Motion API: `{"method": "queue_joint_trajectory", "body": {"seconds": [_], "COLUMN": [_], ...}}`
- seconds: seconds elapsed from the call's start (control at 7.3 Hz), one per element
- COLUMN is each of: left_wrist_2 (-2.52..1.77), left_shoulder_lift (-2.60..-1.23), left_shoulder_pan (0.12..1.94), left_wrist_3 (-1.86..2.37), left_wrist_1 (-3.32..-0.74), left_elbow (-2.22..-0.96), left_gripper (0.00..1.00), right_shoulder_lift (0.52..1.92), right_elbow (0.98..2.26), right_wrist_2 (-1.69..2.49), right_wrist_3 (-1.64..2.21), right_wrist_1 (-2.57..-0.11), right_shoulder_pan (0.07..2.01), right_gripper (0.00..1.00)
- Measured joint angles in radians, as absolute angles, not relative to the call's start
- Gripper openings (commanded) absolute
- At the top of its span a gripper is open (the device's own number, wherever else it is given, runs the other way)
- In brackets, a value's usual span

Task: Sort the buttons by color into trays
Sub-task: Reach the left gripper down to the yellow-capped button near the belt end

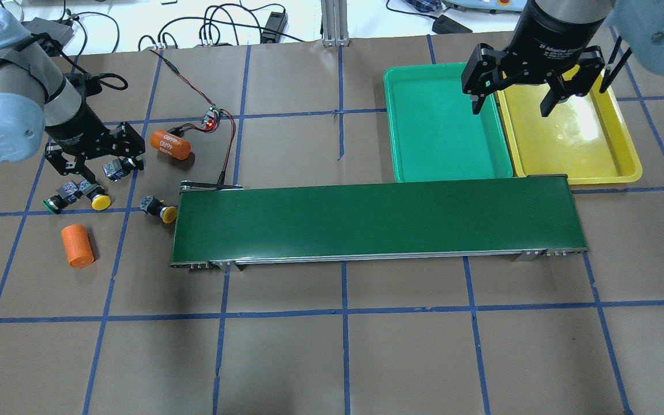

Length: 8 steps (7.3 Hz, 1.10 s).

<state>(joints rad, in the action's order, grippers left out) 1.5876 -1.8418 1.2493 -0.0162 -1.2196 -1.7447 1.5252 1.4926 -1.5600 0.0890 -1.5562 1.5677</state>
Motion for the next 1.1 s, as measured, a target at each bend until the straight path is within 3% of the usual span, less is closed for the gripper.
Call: {"method": "queue_joint_trajectory", "body": {"seconds": [1.1], "left_wrist_2": [1.583], "left_shoulder_lift": [-1.993], "left_shoulder_pan": [1.224], "left_wrist_3": [0.115], "left_wrist_1": [-0.965], "left_elbow": [-1.848], "left_gripper": [0.98], "right_shoulder_lift": [1.526], "right_elbow": [1.494], "right_wrist_2": [-1.56], "right_wrist_3": [0.089], "right_wrist_1": [-1.555], "right_shoulder_pan": [1.568], "right_gripper": [1.0]}}
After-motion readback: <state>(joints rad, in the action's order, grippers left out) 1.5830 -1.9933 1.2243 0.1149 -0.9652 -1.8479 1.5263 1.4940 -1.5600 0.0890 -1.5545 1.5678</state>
